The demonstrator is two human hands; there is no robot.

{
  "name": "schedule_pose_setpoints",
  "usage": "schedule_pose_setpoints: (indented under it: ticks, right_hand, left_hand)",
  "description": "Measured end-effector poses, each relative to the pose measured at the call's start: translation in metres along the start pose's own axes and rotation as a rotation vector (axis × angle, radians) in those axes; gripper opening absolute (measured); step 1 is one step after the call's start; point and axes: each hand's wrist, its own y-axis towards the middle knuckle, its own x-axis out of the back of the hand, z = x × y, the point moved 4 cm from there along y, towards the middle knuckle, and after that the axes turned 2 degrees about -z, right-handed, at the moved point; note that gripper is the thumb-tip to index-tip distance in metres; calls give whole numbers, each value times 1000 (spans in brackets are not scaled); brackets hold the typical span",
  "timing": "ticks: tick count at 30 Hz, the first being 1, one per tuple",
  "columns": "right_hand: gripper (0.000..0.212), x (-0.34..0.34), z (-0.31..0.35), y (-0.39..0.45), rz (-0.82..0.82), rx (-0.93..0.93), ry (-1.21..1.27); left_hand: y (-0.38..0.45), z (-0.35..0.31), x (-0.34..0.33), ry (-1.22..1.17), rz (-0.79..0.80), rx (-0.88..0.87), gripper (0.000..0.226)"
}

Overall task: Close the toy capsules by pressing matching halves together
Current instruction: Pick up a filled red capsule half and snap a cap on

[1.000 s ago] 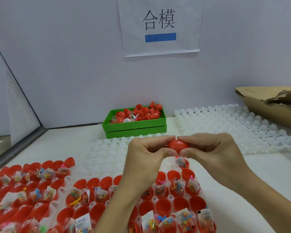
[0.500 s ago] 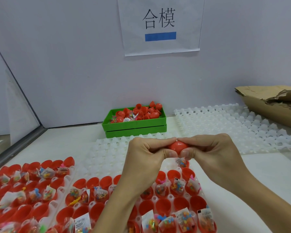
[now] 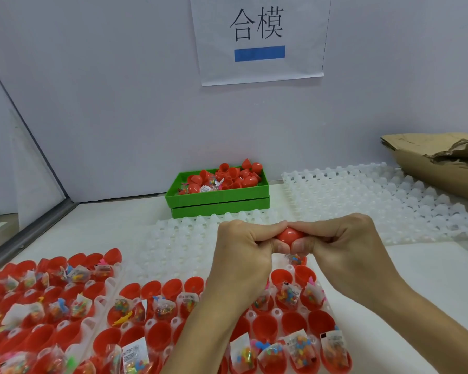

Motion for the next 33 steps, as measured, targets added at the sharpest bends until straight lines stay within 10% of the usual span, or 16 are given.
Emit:
schedule_pose_setpoints:
  ticks: [15,22,28,33]
  right_hand:
    - [31,-14,2,-4,208,-159,274]
    - [26,-8,-16,0,50,-343,495]
    - [28,-17,-12,0,187,-384,795]
    - [27,-23,-7,-4,172,-237,637]
  left_hand:
    - [0,-13,5,21,-60,-69,31]
    - [0,-8,-1,43,52,30,56]
    - [-3,5,-7,-626,259,434,44]
    - [-6,6,-14,-666,219,414,32]
